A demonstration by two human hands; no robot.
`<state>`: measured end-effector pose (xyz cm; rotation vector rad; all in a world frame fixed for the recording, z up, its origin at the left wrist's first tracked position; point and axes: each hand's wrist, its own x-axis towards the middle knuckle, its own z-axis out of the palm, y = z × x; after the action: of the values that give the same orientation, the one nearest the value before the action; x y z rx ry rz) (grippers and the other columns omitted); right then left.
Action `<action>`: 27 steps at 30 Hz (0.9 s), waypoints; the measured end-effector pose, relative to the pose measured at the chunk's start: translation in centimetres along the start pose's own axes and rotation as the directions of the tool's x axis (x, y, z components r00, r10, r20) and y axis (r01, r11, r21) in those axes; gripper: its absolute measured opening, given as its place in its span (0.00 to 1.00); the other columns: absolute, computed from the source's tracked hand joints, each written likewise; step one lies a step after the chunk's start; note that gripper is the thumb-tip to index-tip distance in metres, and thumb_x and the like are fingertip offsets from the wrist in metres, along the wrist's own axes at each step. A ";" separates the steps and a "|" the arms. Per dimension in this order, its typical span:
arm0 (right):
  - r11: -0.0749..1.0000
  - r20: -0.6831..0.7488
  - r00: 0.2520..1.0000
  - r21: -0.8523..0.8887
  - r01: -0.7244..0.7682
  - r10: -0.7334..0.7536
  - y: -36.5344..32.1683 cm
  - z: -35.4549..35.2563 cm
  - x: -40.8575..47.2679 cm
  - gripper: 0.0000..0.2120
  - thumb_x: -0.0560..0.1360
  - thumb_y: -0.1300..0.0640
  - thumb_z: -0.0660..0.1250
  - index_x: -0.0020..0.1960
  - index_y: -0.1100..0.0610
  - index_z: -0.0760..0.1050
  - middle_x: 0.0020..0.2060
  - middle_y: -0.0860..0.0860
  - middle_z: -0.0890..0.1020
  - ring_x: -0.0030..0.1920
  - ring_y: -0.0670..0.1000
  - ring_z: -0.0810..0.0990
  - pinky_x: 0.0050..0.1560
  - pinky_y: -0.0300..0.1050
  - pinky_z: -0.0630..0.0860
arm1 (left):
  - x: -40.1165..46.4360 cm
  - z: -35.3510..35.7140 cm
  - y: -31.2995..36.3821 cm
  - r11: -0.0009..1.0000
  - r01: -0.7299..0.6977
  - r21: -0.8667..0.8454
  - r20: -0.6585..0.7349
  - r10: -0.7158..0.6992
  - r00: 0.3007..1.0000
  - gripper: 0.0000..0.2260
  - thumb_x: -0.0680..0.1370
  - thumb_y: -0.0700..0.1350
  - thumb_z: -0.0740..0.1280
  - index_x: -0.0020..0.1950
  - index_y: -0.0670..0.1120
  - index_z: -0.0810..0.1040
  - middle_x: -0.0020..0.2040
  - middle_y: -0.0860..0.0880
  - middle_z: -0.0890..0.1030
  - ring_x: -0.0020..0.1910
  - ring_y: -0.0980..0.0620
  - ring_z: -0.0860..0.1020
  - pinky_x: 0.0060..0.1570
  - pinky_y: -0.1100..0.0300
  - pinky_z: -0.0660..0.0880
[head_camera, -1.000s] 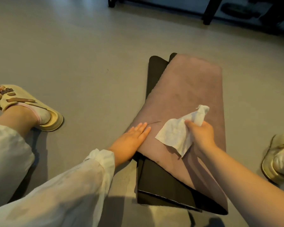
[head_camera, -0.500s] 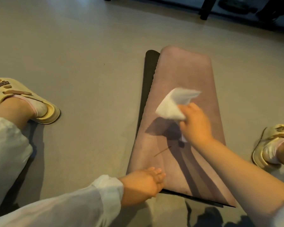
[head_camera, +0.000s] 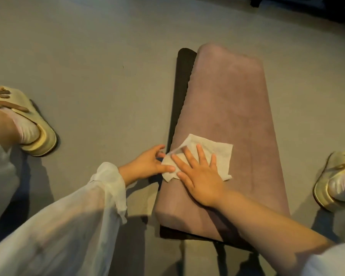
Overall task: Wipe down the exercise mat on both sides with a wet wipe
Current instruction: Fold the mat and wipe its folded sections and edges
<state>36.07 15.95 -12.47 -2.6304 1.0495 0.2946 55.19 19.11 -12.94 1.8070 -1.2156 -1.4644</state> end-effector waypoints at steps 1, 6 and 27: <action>1.000 -0.012 1.000 0.001 -0.020 0.020 0.5 -0.2 1.0 0.23 0.80 0.41 0.38 0.73 0.37 0.35 0.72 0.43 0.32 0.74 0.54 0.30 0.69 0.64 0.32 | 0.3 0.3 0.0 1.000 -0.007 -0.005 0.009 0.007 1.000 0.34 0.70 0.48 0.74 0.71 0.48 0.63 0.58 0.52 0.75 0.51 0.58 0.76 0.44 0.70 0.73; 0.999 -0.039 0.999 -0.052 0.002 -0.004 3.4 -1.3 5.0 0.25 0.82 0.47 0.42 0.76 0.46 0.38 0.76 0.45 0.38 0.75 0.48 0.36 0.72 0.52 0.34 | 1.5 0.5 -0.1 0.998 -0.008 -0.064 -0.060 0.004 0.998 0.16 0.72 0.45 0.73 0.54 0.49 0.70 0.47 0.49 0.76 0.44 0.54 0.77 0.43 0.64 0.75; 0.955 -0.047 0.959 -0.091 -0.283 0.280 11.1 -7.4 21.5 0.34 0.73 0.28 0.46 0.75 0.39 0.43 0.76 0.49 0.36 0.75 0.56 0.33 0.68 0.69 0.36 | 2.7 0.7 -0.8 0.985 0.025 0.173 0.088 -0.041 0.995 0.16 0.69 0.49 0.75 0.46 0.51 0.69 0.55 0.50 0.68 0.52 0.57 0.68 0.47 0.69 0.66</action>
<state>44.27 -7.99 -13.98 -2.5730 1.4595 0.3715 54.87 17.27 -15.09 1.8976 -1.4019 -1.5160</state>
